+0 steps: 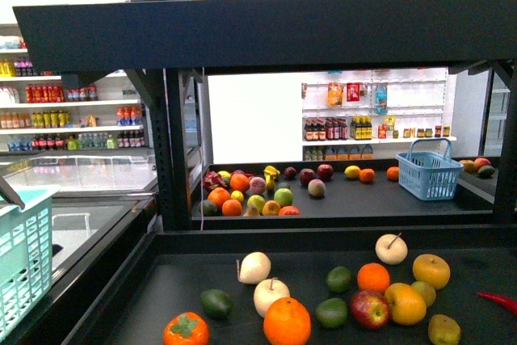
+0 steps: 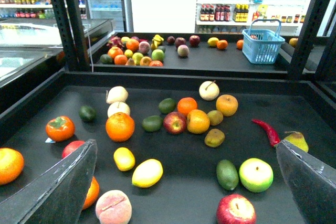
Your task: Pick lemon from shelf
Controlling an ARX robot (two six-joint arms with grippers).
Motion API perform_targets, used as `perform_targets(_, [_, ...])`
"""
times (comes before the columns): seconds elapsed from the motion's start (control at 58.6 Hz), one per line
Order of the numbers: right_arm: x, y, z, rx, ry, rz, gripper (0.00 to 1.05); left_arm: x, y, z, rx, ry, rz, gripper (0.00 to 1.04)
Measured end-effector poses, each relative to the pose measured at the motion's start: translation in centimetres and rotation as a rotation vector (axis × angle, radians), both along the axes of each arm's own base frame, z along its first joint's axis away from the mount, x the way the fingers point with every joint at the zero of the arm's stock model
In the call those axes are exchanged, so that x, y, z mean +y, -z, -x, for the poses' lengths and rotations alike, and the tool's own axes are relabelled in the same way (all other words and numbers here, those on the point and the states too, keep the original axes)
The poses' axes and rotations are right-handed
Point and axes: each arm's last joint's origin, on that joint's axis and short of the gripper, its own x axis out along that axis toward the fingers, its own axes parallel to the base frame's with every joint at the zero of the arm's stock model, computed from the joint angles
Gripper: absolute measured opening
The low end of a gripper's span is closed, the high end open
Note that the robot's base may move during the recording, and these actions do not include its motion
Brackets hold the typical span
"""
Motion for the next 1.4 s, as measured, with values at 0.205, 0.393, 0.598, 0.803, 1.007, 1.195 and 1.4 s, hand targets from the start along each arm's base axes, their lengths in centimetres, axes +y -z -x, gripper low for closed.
perform_targets(0.205, [0.0,0.0,0.0,0.0,0.0,0.0,1.02,0.3,0.3,-1.0,0.004,-0.01,-0.001,0.96])
perform_targets(0.393, [0.0,0.0,0.0,0.0,0.0,0.0,1.02,0.6,0.9,-1.5,0.017,-0.024,0.001,0.63])
perform_targets(0.598, [0.0,0.0,0.0,0.0,0.0,0.0,1.02,0.6,1.2,-1.6,0.023,-0.029,0.0,0.25])
perform_targets(0.803, [0.0,0.0,0.0,0.0,0.0,0.0,1.02,0.6,1.0,-1.5,0.021,-0.016,-0.003,0.16])
perform_targets(1.007, [0.0,0.0,0.0,0.0,0.0,0.0,1.02,-1.4,-0.6,0.4,0.043,0.055,-0.127,0.15])
perform_targets(1.195, [0.0,0.0,0.0,0.0,0.0,0.0,1.02,-6.1,-5.2,2.8,-0.023,0.218,-0.363,0.12])
perform_targets(1.4, [0.0,0.0,0.0,0.0,0.0,0.0,1.02,-14.3,-6.8,5.5,-0.096,0.528,-0.587,0.11])
